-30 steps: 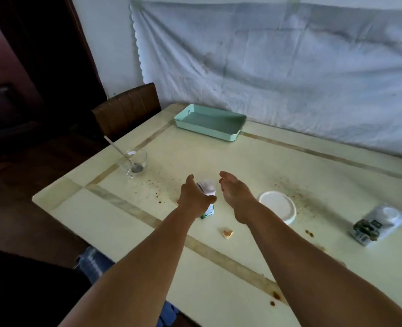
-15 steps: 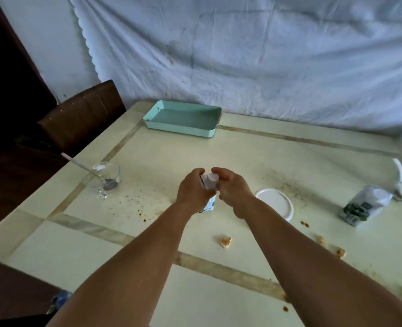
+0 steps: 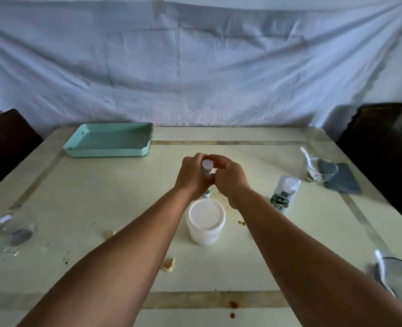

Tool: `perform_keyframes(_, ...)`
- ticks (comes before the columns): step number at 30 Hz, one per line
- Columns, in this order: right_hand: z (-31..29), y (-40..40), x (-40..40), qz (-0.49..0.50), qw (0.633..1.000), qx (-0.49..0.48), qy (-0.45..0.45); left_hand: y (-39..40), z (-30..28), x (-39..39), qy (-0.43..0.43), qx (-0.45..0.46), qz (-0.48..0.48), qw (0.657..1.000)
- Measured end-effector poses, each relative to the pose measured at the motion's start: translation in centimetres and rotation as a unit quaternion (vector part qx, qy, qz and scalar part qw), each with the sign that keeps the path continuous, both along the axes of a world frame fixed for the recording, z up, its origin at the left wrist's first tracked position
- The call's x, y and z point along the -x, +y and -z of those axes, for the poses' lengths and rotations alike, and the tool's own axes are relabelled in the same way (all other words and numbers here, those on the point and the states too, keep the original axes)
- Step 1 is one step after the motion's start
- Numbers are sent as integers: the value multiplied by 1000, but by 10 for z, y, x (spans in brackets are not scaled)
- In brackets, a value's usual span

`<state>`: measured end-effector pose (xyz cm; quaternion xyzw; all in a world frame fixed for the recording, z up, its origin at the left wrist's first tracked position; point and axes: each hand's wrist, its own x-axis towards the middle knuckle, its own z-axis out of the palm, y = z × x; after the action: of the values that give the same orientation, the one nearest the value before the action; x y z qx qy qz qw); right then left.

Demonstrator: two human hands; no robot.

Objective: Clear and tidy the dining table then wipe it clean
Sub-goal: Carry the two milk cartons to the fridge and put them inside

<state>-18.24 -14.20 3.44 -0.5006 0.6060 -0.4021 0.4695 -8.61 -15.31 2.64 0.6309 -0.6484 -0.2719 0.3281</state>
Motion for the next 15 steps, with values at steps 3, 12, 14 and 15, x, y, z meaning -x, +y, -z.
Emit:
perform_keyframes(3,-3,-6,35,8,1000,14,5,-15,1,34,-3,0,7,1000)
perform_keyframes(12,10,-35,141,50,994,17,93,-46,11,134,-9,-27,25,999)
perform_keyframes(14,24,-41,163,60,991,4,122,-48,15,148,-10,-43,31,999)
perform_keyframes(15,31,-43,171,64,989,-4,136,-49,17,151,-6,-49,33,998)
